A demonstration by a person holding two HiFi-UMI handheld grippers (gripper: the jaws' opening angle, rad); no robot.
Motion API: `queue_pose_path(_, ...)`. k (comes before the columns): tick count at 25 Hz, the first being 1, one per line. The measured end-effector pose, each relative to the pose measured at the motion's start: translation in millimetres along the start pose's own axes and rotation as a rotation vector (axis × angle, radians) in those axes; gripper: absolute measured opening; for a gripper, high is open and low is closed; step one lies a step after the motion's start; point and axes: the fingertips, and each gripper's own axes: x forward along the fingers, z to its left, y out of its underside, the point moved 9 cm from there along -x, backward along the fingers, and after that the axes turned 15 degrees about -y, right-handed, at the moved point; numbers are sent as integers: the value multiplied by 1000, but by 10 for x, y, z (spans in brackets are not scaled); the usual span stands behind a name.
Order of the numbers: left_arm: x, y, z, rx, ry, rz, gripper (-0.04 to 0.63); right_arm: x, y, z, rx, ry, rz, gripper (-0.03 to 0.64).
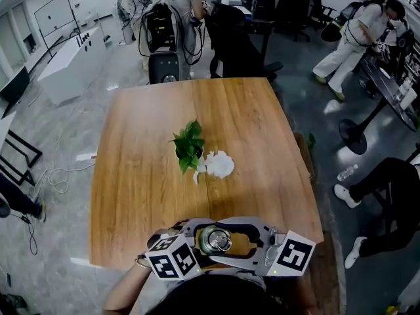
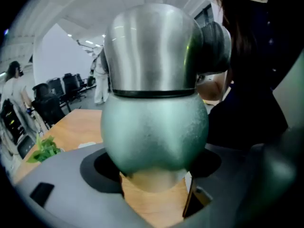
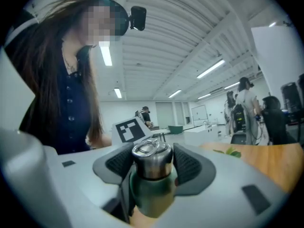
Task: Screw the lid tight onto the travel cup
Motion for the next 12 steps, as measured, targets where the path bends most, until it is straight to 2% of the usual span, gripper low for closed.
queue_pose_path(2,-25,-21,-35,48,53,-4,394,23,-26,24,-5,-56,22,250)
queue_pose_path(4,-16,-17,-31,53,45,9,396,46,-22,24,-27,-52,32,250)
queue_pose_path(6,23,1,0,20,-8,27,396,66,9,5,-48,4,30,250)
queue_pose_path(10,63,48,56,-128,-136,57,394,62,69,-43,-33,133,-15,250)
queue_pose_path(12,44,54,59,-108,-145,60,396,50,63,-36,-27,125,-16,250)
